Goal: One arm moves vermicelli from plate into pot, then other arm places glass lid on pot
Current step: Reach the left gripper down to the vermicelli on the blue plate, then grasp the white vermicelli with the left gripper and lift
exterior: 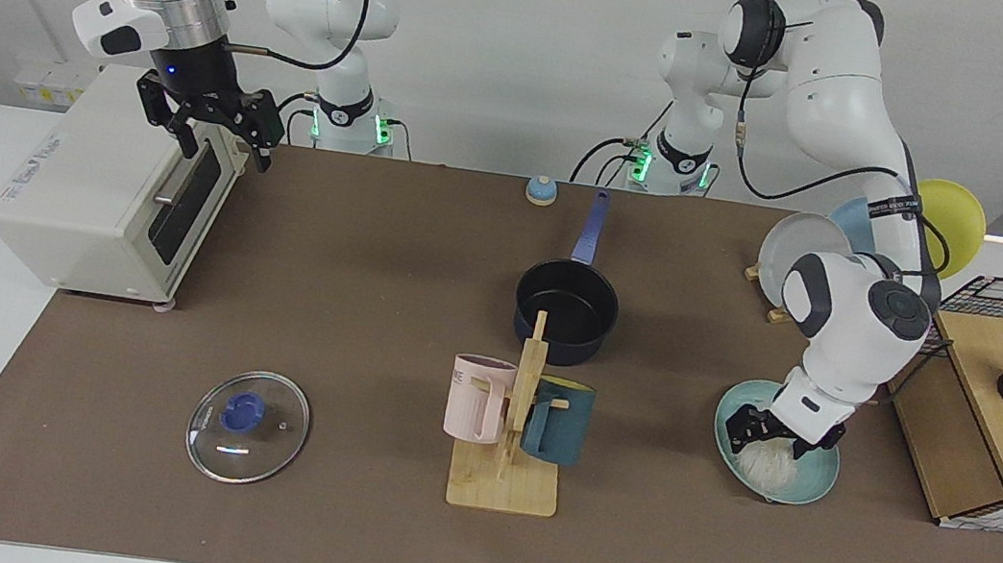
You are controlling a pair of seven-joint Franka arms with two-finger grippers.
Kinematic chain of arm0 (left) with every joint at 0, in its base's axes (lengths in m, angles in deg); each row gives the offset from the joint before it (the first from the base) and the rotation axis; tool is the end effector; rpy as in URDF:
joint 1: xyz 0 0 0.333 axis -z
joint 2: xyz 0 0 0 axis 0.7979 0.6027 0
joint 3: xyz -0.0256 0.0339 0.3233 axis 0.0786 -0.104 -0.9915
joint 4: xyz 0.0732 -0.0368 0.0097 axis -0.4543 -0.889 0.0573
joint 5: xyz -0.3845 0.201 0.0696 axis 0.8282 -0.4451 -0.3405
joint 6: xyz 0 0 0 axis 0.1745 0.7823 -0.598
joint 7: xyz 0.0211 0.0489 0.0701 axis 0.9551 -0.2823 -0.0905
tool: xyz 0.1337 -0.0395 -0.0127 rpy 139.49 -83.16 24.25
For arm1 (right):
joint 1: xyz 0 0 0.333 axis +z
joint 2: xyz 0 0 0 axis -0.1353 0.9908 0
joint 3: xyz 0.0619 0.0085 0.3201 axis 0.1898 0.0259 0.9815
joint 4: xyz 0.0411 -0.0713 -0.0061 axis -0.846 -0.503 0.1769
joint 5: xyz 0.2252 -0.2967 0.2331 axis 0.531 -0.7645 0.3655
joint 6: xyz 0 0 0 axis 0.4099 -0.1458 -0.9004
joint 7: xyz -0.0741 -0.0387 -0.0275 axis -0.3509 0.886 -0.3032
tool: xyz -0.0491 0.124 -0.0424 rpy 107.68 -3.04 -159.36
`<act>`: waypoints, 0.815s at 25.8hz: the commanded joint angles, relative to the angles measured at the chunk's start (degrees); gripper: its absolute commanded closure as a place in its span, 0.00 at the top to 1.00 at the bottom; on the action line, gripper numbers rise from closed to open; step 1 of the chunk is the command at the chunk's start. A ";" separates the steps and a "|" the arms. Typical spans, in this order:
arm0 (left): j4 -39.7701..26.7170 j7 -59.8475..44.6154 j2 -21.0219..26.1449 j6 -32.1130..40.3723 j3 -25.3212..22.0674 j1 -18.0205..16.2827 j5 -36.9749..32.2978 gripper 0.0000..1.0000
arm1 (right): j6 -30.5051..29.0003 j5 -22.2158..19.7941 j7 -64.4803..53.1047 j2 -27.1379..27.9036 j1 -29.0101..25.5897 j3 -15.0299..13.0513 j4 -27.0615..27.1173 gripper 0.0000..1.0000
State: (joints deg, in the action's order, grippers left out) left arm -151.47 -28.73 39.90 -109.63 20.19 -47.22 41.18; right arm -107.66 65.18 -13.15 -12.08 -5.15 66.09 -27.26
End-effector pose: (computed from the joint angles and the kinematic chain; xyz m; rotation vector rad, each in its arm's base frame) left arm 0.7642 -0.0127 0.2905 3.1173 -0.0480 0.2169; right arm 0.6070 0.0155 0.6094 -3.1099 0.2146 -0.1212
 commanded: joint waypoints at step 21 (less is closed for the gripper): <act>-7.03 0.50 1.16 -8.11 0.86 -0.26 1.59 1.00 | -0.24 1.47 -1.42 -0.19 -0.78 0.19 0.03 1.00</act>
State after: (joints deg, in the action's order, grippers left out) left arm -156.95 -28.69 40.88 -116.50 20.59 -47.46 41.22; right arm -107.66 65.18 -13.15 -12.08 -5.15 66.09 -27.26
